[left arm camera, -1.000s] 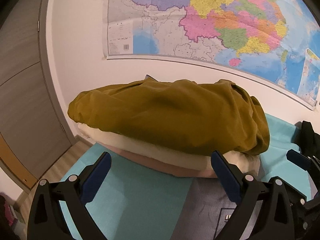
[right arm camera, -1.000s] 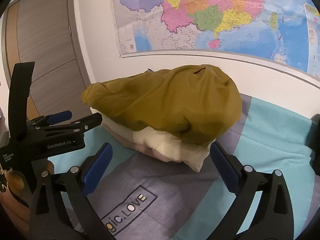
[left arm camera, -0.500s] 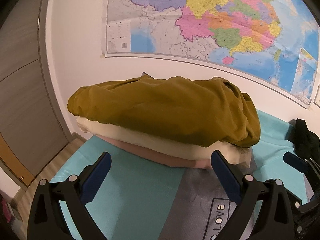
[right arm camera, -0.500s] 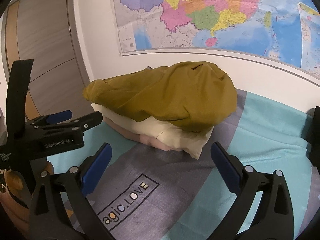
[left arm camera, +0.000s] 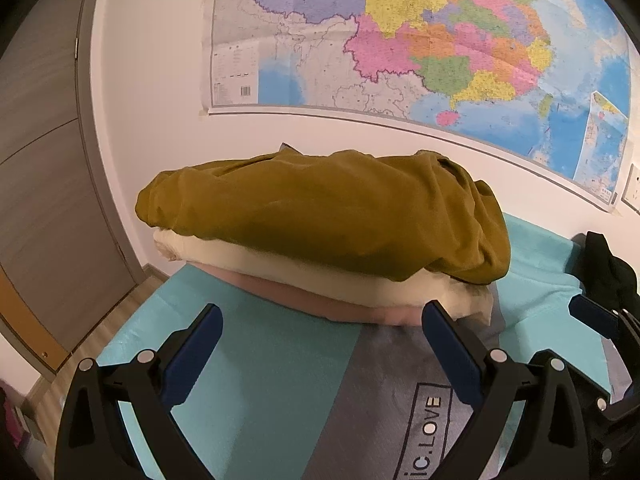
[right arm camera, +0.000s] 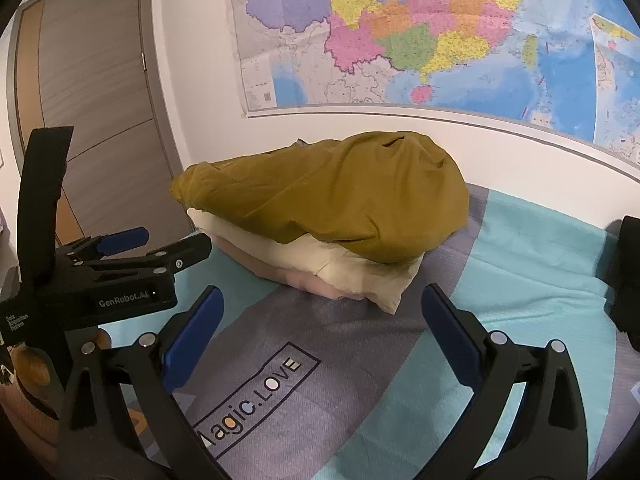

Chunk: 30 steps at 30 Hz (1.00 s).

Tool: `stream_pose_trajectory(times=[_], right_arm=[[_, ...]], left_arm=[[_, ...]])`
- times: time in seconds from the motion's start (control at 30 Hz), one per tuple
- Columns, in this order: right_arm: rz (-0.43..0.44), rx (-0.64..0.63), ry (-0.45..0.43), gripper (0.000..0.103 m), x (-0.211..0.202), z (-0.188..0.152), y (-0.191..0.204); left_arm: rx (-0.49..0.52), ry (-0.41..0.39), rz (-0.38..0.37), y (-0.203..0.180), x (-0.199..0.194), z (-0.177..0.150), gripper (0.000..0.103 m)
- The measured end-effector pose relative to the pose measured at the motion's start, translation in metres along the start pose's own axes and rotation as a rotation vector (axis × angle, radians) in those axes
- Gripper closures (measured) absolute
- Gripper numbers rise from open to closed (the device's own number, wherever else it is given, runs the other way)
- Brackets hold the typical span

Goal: Fold large clothes

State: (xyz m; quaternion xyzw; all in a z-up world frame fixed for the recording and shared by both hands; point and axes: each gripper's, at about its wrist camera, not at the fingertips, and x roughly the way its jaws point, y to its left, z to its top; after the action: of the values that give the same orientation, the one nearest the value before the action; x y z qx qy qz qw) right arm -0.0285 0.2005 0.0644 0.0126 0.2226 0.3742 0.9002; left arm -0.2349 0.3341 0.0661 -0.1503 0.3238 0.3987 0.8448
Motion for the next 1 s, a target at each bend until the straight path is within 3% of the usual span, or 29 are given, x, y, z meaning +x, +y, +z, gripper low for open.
stream_pose_trajectory(times=[1.0], right_arm=[[0.01,0.008,0.0,0.006,-0.0071,-0.0063,0.0004]], left_arm=[[0.017,0.006,0.016,-0.0048,-0.0054,-0.0062,0.007]])
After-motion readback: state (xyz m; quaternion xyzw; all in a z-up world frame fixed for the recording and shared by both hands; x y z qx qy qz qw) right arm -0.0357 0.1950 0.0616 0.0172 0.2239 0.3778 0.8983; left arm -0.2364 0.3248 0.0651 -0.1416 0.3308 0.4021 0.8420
